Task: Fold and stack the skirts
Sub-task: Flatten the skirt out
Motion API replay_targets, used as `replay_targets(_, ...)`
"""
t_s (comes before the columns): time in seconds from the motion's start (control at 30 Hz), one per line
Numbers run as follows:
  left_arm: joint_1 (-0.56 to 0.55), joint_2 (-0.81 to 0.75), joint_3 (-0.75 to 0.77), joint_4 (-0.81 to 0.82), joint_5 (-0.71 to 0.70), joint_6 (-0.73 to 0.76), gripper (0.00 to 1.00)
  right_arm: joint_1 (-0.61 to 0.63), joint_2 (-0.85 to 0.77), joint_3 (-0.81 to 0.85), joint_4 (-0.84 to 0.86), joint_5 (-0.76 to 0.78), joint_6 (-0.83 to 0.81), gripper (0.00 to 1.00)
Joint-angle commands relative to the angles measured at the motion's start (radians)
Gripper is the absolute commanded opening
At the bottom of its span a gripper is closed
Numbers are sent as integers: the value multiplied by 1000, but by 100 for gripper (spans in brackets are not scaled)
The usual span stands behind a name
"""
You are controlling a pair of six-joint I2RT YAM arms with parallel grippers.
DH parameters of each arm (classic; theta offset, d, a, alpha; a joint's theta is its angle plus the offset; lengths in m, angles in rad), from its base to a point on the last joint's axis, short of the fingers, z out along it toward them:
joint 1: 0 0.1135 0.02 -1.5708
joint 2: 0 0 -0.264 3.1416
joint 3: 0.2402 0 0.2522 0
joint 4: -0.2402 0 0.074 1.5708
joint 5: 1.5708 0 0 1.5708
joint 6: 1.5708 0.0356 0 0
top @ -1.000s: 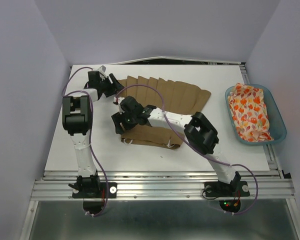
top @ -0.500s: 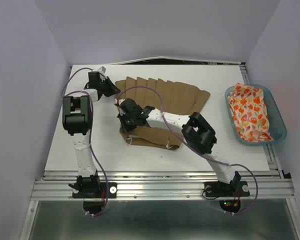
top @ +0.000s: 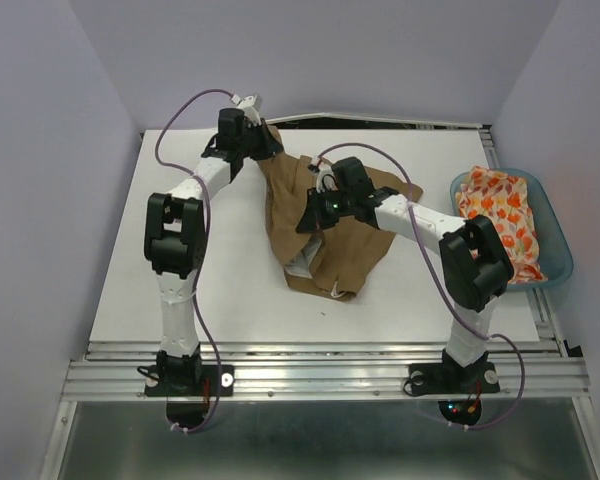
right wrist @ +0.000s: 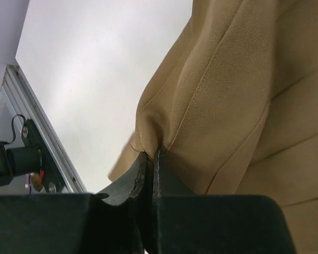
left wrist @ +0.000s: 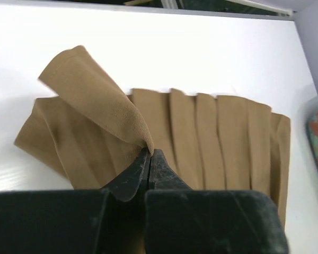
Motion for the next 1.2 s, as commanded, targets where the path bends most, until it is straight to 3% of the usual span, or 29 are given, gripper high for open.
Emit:
replay_targets(0.0,-38,-1,87,-12,-45,58,0,14,-41,-118,91,-145,-9,1)
replay_targets(0.17,-28,8,114,-21,-60,58,0,14,-19,-118,181,-188,49,1)
replay_targets(0.5,169,-20,42,-29,-2,101,1,115,170,58,350,-213,178,2)
replay_targets(0.53,182,-13,38,-42,24,102,14,135,187,97,361,-220,203,22)
replay_targets(0.57,224,-7,38,-50,44,104,22,135,205,122,377,-257,214,32)
replay_targets(0.6,241,0,38,-59,61,99,33,149,233,147,378,-276,224,59)
replay_targets(0.63,255,2,39,-81,78,90,53,149,241,191,378,-300,243,72)
replay_targets(0.67,269,-1,44,-96,78,95,59,149,242,207,376,-306,243,77)
replay_targets(0.73,297,-29,58,-139,53,118,82,140,212,224,362,-316,226,94)
replay_targets(0.77,304,-47,53,-139,53,128,83,117,192,222,356,-326,223,100)
replay_targets(0.93,323,-230,-11,-278,12,321,82,-21,46,149,247,-337,124,98)
replay_targets(1.03,300,-367,-143,-363,117,485,75,-94,-98,20,76,-226,-85,87)
replay_targets(1.17,213,-501,-336,-499,260,636,69,-94,-274,-169,-101,-100,-197,75)
